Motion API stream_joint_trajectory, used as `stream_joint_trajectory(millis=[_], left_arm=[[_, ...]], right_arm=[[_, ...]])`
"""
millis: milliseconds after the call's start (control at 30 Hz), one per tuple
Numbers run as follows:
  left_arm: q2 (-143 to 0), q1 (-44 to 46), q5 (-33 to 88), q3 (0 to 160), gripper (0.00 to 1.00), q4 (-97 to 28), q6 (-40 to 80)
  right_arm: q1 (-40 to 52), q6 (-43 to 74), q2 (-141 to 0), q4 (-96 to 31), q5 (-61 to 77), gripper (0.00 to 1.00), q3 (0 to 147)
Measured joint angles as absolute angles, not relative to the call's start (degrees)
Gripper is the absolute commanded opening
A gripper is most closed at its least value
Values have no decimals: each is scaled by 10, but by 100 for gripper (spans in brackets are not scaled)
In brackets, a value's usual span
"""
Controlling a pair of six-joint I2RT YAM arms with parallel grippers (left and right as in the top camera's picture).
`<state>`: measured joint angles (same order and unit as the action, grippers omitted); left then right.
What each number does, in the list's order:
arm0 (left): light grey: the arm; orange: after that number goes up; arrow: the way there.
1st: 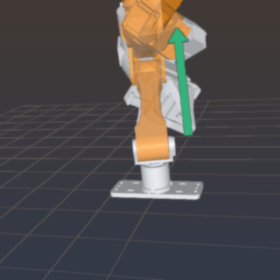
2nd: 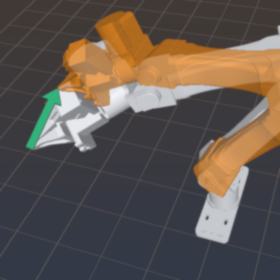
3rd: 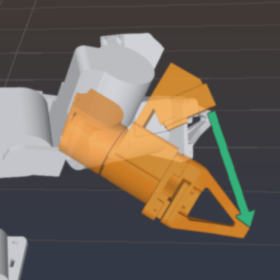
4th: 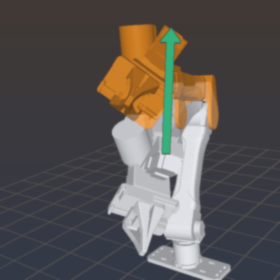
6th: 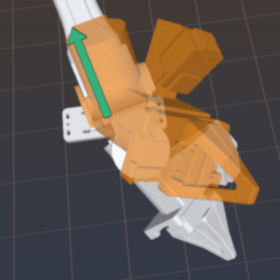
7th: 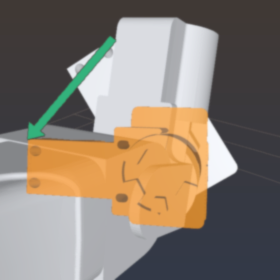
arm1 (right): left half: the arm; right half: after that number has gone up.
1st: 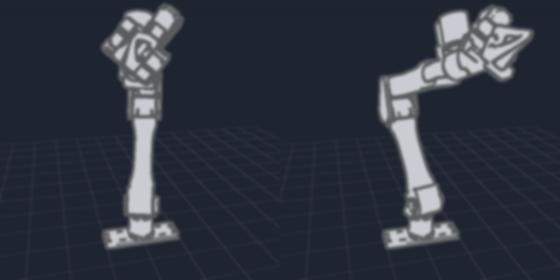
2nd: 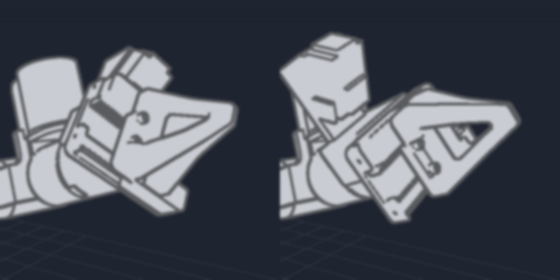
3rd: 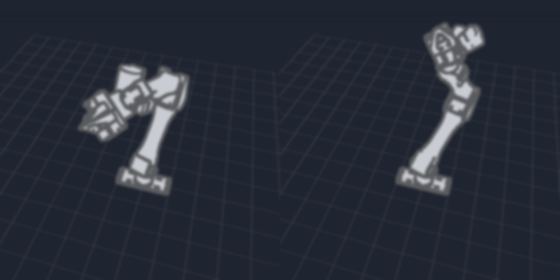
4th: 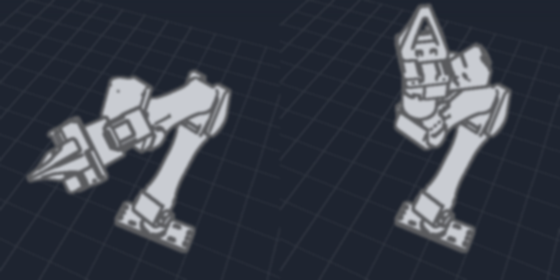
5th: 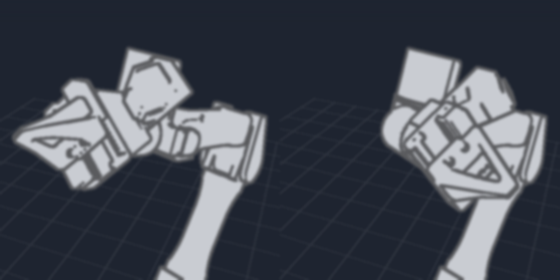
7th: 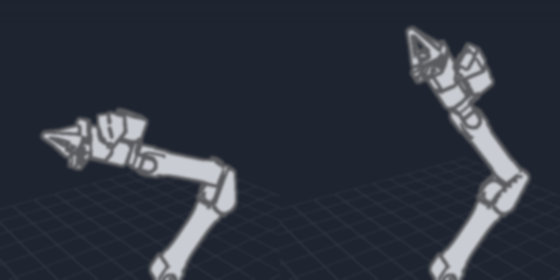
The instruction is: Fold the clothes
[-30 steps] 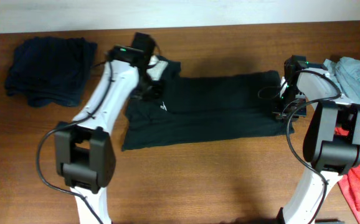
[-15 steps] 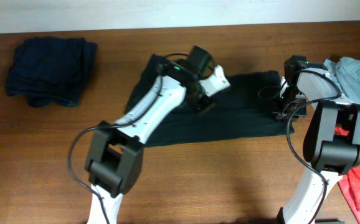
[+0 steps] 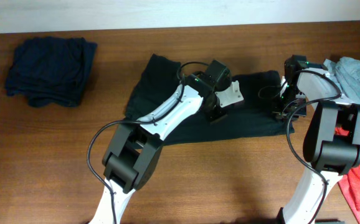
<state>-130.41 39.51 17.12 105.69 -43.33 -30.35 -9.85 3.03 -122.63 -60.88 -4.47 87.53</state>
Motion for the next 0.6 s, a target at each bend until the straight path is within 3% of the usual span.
stream_joint_trajectory(millis=[233, 600], left_arm=[[-1313, 398, 171, 1057, 38, -412, -305], [-1350, 401, 120, 1056, 38, -380, -304]], right_arm=[[-98, 30, -1226, -609, -45, 24, 875], [-98, 30, -1226, -608, -44, 24, 875]])
